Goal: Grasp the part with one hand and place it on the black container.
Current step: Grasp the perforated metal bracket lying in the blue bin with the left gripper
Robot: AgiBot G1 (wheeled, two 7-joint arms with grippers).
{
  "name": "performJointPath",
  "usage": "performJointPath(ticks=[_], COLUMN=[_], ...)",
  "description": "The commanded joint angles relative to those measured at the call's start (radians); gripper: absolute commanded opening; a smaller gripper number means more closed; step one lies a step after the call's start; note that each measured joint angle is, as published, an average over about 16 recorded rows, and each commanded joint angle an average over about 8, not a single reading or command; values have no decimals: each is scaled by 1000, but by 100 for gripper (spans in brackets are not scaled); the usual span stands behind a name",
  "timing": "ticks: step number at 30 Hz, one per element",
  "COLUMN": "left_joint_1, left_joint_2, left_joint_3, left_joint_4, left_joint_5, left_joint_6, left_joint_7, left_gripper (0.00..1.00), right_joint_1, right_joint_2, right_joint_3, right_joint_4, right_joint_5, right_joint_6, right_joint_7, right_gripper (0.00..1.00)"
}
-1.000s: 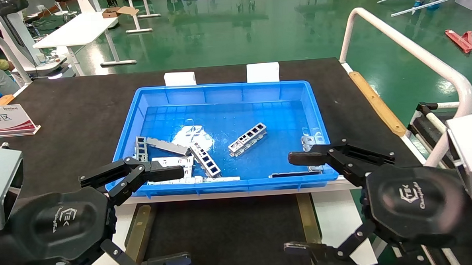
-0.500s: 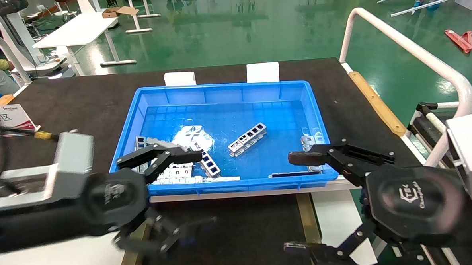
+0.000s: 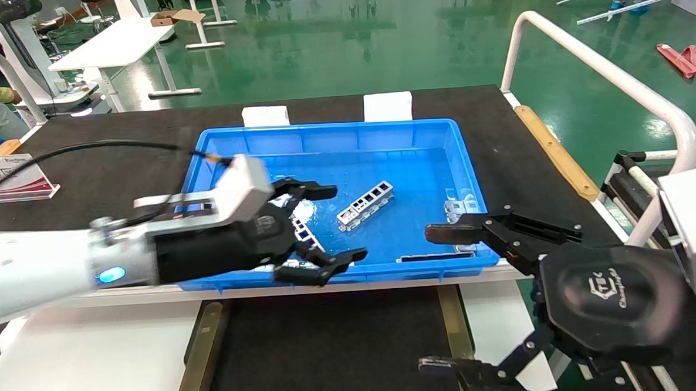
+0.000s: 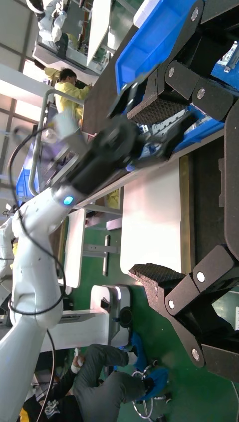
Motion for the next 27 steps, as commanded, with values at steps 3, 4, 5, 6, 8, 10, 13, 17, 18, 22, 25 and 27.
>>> performJointPath(ticks=[3, 4, 5, 6, 8, 10, 13, 17, 18, 22, 25, 27], left_joint_1=[-68, -84, -99, -114, -142, -169, -202, -220, -219, -203, -187, -178], left_joint_2=[93, 116, 138, 160, 201, 241, 292, 331, 336, 343, 344, 344], left_joint_3=[28, 33, 37, 42, 51, 57, 66, 80, 86, 115, 145, 167], left_joint_4=[149, 191, 230, 270, 346, 420, 515, 585, 592, 585, 570, 560], left_joint_5=[59, 70, 80, 90, 109, 126, 145, 152, 151, 138, 125, 117], left_joint_6=[-51, -66, -80, -96, -129, -168, -233, -311, -328, -376, -399, -408], left_joint_7=[54, 71, 87, 103, 135, 165, 204, 232, 235, 225, 204, 188], left_gripper=[100, 100, 100, 100, 100, 100, 100, 100, 100, 100, 100, 98], right_joint_1=[0, 0, 0, 0, 0, 0, 0, 0, 0, 0, 0, 0], right_joint_2=[0, 0, 0, 0, 0, 0, 0, 0, 0, 0, 0, 0], right_joint_3=[0, 0, 0, 0, 0, 0, 0, 0, 0, -1, -1, -1], right_joint_4=[0, 0, 0, 0, 0, 0, 0, 0, 0, 0, 0, 0], right_joint_5=[0, 0, 0, 0, 0, 0, 0, 0, 0, 0, 0, 0], right_joint_6=[0, 0, 0, 0, 0, 0, 0, 0, 0, 0, 0, 0], right_joint_7=[0, 0, 0, 0, 0, 0, 0, 0, 0, 0, 0, 0], right_gripper=[100, 100, 100, 100, 100, 100, 100, 100, 100, 100, 100, 99])
